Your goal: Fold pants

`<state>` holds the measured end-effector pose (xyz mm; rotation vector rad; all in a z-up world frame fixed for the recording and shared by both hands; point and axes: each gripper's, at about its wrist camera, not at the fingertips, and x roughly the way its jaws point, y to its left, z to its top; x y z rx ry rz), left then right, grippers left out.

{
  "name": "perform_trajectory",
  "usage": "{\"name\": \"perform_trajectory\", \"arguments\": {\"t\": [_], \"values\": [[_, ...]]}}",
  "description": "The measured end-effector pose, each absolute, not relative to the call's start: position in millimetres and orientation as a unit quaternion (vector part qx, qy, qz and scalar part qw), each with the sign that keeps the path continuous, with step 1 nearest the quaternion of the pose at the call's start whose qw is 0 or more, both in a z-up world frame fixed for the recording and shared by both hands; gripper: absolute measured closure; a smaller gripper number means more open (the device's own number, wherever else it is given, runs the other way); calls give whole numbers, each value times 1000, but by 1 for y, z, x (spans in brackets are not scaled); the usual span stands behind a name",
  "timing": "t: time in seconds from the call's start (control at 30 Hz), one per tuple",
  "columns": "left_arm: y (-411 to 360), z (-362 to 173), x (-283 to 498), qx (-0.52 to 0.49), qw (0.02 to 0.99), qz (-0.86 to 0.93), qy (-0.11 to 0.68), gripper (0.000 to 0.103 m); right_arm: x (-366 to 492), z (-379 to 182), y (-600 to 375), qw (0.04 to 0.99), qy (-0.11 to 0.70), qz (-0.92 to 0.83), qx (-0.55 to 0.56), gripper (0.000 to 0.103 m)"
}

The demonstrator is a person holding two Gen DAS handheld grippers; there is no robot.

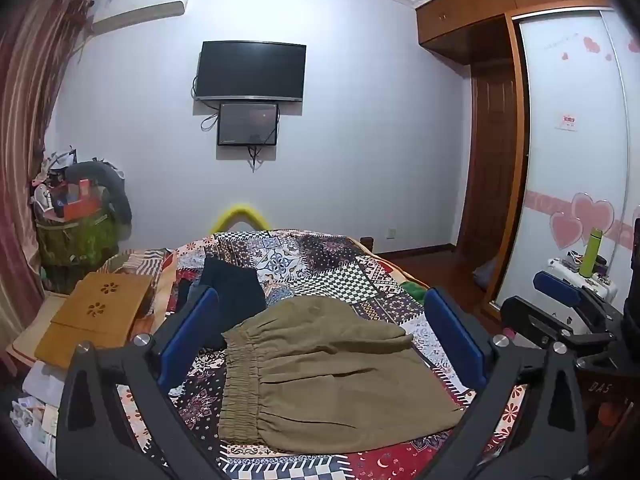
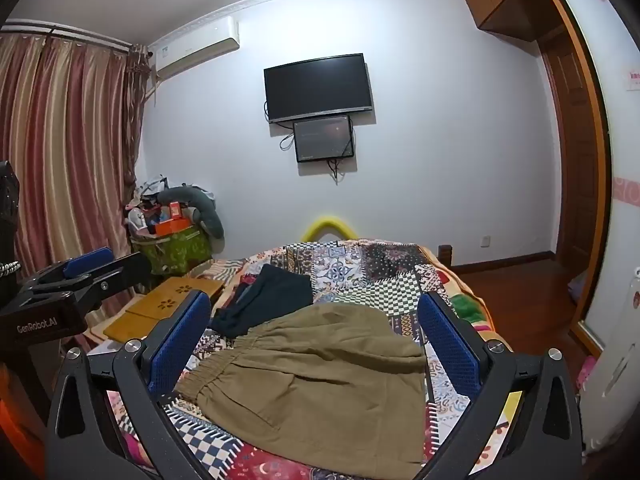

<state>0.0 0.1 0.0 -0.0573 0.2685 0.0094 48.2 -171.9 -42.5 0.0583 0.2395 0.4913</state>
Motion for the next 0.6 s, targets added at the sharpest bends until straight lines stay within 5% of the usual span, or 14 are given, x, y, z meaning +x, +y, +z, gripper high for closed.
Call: {"name": "perform_trajectory", "arguments": {"t": [0.6], "values": [[4, -11, 4, -33, 990, 9, 140, 0, 52, -46, -170, 963, 124, 236, 31, 0]]}}
